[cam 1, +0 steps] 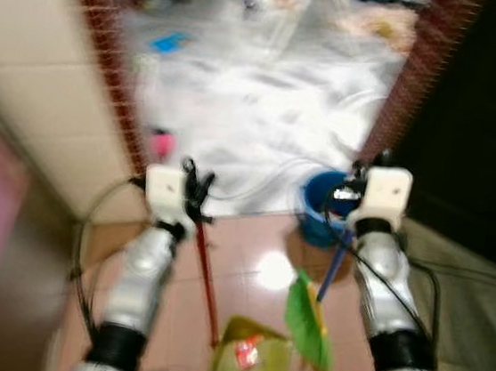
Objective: Sweep floor
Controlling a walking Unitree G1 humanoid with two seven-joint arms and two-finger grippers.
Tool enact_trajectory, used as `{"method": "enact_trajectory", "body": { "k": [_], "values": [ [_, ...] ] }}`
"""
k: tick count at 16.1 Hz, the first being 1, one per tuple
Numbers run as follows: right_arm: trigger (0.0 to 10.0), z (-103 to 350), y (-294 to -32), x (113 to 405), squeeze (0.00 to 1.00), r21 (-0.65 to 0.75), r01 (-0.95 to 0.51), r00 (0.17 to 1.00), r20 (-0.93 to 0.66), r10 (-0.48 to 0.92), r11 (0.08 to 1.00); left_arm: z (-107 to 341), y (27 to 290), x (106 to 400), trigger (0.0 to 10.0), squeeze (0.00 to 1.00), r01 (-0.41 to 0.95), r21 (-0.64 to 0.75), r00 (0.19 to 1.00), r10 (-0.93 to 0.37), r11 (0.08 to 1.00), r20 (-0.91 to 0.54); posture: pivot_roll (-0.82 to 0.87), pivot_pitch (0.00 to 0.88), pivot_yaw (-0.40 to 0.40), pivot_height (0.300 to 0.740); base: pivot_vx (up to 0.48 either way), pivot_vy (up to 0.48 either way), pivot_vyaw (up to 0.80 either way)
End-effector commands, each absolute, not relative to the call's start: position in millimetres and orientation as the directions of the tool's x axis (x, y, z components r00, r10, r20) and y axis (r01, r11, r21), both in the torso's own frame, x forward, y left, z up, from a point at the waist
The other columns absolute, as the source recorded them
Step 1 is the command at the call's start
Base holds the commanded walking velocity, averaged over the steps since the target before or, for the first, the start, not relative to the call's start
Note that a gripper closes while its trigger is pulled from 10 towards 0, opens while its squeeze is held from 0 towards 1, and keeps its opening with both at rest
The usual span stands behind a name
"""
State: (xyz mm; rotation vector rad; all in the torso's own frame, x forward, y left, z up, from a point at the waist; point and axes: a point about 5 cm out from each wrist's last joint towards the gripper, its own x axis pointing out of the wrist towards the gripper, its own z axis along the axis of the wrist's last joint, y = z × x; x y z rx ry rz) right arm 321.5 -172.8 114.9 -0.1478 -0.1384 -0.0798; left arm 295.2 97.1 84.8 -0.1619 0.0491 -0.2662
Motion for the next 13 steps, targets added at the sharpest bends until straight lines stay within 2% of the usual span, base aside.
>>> {"method": "enact_trajectory", "body": {
  "k": [1,3,6,10,13],
  "values": [
    [10.0,119,-176,323,0.0,-0.18,0.097,0.986,0.152,-0.069,0.979,95,100,299,10.0,0.0,0.258,-0.176,0.966,-0.259,0.95,0.018,-0.08,0.0,0.067,0.74,0.0,-0.439,-0.8],
    [10.0,119,-177,323,0.0,-0.185,0.094,0.987,0.149,-0.067,0.978,94,100,300,10.0,0.0,0.235,-0.216,0.971,-0.236,0.948,0.019,-0.08,0.0,0.065,0.74,0.0,-0.193,-0.53],
    [10.0,119,-177,323,0.0,-0.191,0.085,0.988,0.146,-0.057,0.978,94,104,302,10.0,0.0,0.199,-0.216,0.98,-0.2,0.956,0.017,-0.09,0.0,0.062,0.74,0.0,0.0,0.0],
    [10.0,116,-182,320,0.0,-0.215,0.082,0.99,0.132,-0.055,0.973,90,114,306,10.0,0.0,0.092,-0.366,0.992,-0.118,0.926,-0.05,-0.09,0.0,0.061,0.74,0.0,0.0,0.0],
    [10.0,112,-185,317,0.0,-0.208,0.083,0.992,0.111,-0.06,0.975,89,128,309,10.0,0.0,0.028,-0.341,0.997,-0.049,0.94,-0.054,-0.09,0.0,0.064,0.74,0.0,0.0,0.0]
  ]
}}
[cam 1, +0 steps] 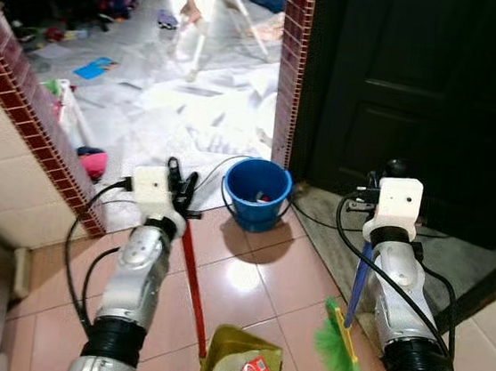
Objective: Sweep floor
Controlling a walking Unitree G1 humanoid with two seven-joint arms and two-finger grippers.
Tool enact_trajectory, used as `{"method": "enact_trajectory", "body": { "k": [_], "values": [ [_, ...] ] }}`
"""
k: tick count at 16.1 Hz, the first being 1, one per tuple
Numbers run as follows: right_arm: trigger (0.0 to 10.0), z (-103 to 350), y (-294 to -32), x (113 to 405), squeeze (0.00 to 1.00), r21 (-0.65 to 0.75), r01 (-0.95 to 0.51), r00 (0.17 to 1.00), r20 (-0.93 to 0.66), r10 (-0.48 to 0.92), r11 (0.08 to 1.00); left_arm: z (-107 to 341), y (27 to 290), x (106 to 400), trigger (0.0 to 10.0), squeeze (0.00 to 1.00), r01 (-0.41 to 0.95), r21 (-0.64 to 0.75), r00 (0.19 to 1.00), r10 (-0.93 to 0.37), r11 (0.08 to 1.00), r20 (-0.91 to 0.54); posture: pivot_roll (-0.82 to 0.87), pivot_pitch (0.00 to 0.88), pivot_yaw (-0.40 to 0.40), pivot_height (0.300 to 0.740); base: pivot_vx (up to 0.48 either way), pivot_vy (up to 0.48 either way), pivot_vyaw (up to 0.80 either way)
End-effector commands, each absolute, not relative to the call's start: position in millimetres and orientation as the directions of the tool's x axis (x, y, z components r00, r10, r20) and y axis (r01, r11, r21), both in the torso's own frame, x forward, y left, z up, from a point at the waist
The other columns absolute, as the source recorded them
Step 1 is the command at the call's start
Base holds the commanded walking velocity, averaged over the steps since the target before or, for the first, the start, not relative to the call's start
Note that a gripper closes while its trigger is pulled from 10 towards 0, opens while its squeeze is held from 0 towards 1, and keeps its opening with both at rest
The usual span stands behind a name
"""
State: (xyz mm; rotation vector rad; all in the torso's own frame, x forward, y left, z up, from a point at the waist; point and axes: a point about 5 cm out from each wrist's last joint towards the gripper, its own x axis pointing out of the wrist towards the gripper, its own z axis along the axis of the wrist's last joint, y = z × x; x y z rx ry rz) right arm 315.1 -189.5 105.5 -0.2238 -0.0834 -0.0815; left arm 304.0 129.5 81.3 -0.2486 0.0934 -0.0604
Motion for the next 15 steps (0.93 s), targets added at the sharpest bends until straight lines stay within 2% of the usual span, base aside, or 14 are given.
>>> {"method": "enact_trajectory", "body": {
  "k": [1,5,11,15],
  "values": [
    [10.0,111,-185,316,0.0,-0.2,0.078,0.992,0.111,-0.056,0.977,91,131,310,10.0,0.0,0.012,-0.33,0.998,-0.03,0.944,-0.05,-0.09,0.0,0.064,0.74,0.0,0.0,0.0],
    [10.0,116,-174,314,0.0,-0.154,0.015,0.99,0.138,0.006,0.988,121,156,319,10.0,0.0,-0.087,-0.339,0.993,0.109,0.937,0.047,-0.09,0.0,0.067,0.74,0.0,0.0,0.0],
    [10.0,113,-169,302,0.0,-0.166,-0.057,0.991,0.112,0.076,0.984,144,197,313,10.0,0.0,-0.265,-0.381,0.945,0.317,0.886,0.079,-0.06,0.0,0.046,0.74,0.0,0.0,0.0],
    [10.0,107,-167,299,0.0,-0.171,-0.081,0.992,0.083,0.097,0.982,183,195,324,10.0,0.0,-0.202,-0.482,0.933,0.317,0.853,0.17,-0.07,0.0,0.033,0.74,0.0,0.0,0.0]
  ]
}}
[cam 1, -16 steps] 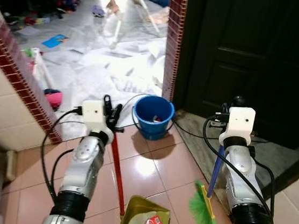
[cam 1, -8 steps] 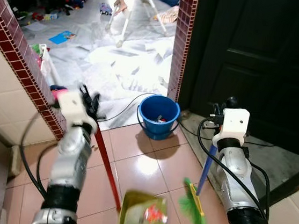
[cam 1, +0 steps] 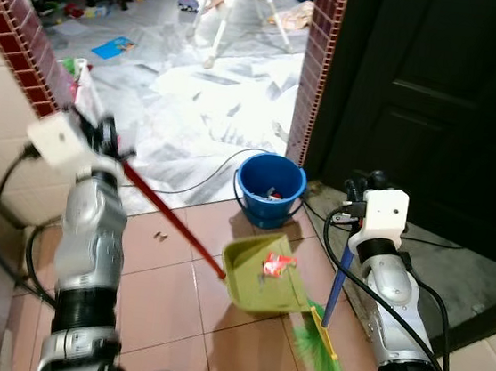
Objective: Sweep floor
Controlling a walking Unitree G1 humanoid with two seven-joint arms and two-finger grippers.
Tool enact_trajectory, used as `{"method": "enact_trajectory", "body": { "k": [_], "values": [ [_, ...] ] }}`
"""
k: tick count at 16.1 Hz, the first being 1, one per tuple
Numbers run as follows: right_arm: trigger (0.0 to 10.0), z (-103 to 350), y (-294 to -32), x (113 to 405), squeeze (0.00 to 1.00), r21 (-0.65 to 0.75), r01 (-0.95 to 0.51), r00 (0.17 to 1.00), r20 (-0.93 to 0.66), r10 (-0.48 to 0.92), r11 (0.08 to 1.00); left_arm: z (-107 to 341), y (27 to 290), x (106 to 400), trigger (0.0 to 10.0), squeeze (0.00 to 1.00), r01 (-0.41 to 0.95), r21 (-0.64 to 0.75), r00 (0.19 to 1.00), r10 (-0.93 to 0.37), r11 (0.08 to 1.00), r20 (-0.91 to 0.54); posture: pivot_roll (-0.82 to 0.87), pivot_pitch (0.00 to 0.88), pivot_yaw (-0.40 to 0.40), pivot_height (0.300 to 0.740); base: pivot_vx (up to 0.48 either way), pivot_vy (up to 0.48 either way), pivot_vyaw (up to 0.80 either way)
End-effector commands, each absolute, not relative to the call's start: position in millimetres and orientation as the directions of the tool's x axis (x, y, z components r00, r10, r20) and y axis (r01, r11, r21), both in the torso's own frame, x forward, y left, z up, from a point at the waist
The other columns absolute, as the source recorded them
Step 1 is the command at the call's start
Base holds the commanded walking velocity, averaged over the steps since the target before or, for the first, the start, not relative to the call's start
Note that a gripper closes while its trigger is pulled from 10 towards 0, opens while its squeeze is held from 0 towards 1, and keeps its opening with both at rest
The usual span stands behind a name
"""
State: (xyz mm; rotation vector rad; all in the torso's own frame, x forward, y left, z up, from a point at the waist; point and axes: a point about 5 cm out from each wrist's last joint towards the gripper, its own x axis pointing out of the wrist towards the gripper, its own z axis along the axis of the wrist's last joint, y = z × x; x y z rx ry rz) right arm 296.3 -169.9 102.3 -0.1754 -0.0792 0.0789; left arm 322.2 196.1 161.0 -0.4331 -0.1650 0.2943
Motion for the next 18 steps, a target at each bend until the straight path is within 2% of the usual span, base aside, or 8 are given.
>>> {"method": "enact_trajectory", "body": {
  "k": [1,4,5,8,12,14,18],
  "values": [
    [10.0,107,-168,299,0.0,-0.17,-0.078,0.992,0.083,0.093,0.982,186,194,325,10.0,0.0,-0.19,-0.487,0.934,0.31,0.852,0.178,-0.07,0.0,0.033,0.74,0.0,0.0,0.0],
    [10.0,105,-176,300,0.0,-0.178,-0.049,0.996,0.07,0.063,0.983,207,192,334,10.0,0.0,-0.111,-0.598,0.936,0.286,0.794,0.206,-0.08,0.0,0.036,0.74,0.0,0.0,0.0],
    [10.0,104,-176,301,0.0,-0.177,-0.049,0.996,0.068,0.062,0.983,207,196,337,10.0,0.0,-0.121,-0.654,0.932,0.312,0.746,0.184,-0.08,0.0,0.035,0.74,0.0,0.0,0.0],
    [10.0,104,-173,301,0.0,-0.181,-0.064,0.995,0.069,0.078,0.981,206,200,340,10.0,0.0,-0.126,-0.694,0.928,0.332,0.708,0.171,-0.09,0.0,0.036,0.74,0.0,0.0,0.0],
    [10.0,107,-170,303,0.0,-0.194,-0.063,0.992,0.094,0.083,0.979,227,201,343,10.0,0.0,-0.099,-0.529,0.915,0.286,0.843,0.284,-0.08,0.0,0.048,0.74,0.0,0.0,0.0],
    [10.0,111,-168,302,0.0,-0.22,-0.058,0.988,0.128,0.088,0.974,230,206,342,10.0,0.0,-0.109,-0.497,0.905,0.293,0.861,0.309,-0.08,0.0,0.053,0.74,0.0,0.0,0.0],
    [10.0,110,-167,301,0.0,-0.207,-0.065,0.987,0.129,0.093,0.976,240,209,345,10.0,0.0,-0.116,-0.502,0.887,0.317,0.857,0.336,-0.08,0.0,0.056,0.74,0.359,0.279,0.5]
  ]
}}
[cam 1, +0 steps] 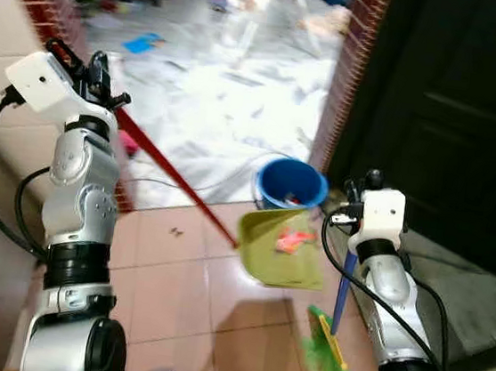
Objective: Sweep floor
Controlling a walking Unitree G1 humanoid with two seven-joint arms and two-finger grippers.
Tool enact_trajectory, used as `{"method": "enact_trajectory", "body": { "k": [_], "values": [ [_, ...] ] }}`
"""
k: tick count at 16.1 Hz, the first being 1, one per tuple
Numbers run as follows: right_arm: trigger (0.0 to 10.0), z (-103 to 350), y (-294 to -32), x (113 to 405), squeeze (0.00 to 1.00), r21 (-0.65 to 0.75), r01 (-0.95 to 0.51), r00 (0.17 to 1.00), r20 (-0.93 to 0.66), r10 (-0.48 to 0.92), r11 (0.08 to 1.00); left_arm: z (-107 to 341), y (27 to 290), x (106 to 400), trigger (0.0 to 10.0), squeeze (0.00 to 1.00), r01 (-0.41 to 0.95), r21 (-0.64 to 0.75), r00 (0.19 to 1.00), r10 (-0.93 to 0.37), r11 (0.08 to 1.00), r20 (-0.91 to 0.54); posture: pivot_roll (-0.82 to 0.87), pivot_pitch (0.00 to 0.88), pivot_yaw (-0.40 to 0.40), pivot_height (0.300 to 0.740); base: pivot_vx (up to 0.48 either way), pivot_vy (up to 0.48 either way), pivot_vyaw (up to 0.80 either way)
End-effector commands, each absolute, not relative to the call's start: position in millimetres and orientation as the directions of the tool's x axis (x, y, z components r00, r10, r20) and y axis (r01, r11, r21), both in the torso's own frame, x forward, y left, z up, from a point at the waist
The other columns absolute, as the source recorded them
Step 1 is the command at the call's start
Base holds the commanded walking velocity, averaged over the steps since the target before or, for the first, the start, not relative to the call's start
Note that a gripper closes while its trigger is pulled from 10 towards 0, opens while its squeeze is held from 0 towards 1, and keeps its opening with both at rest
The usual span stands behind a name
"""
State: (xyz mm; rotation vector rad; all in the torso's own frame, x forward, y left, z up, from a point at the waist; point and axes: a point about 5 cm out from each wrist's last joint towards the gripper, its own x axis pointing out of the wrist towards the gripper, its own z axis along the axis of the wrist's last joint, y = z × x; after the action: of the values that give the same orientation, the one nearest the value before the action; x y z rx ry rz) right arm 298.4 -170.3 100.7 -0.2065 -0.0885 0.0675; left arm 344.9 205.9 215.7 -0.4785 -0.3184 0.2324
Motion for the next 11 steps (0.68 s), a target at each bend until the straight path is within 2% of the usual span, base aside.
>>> {"method": "enact_trajectory", "body": {
  "k": [1,5,11],
  "values": [
    [10.0,110,-167,301,0.0,-0.205,-0.062,0.987,0.13,0.09,0.977,242,210,345,10.0,0.0,-0.116,-0.503,0.884,0.32,0.856,0.341,-0.08,0.0,0.056,0.74,0.386,0.281,0.0],
    [10.0,109,-167,300,0.0,-0.204,-0.062,0.987,0.133,0.091,0.977,246,214,347,10.0,0.0,-0.124,-0.5,0.875,0.332,0.857,0.353,-0.08,0.0,0.057,0.74,0.388,0.281,0.0],
    [10.0,109,-164,301,0.0,-0.216,-0.071,0.985,0.136,0.102,0.974,252,211,349,10.0,0.0,-0.13,-0.49,0.855,0.348,0.862,0.384,-0.08,0.0,0.063,0.74,0.439,0.0,0.0]
  ]
}}
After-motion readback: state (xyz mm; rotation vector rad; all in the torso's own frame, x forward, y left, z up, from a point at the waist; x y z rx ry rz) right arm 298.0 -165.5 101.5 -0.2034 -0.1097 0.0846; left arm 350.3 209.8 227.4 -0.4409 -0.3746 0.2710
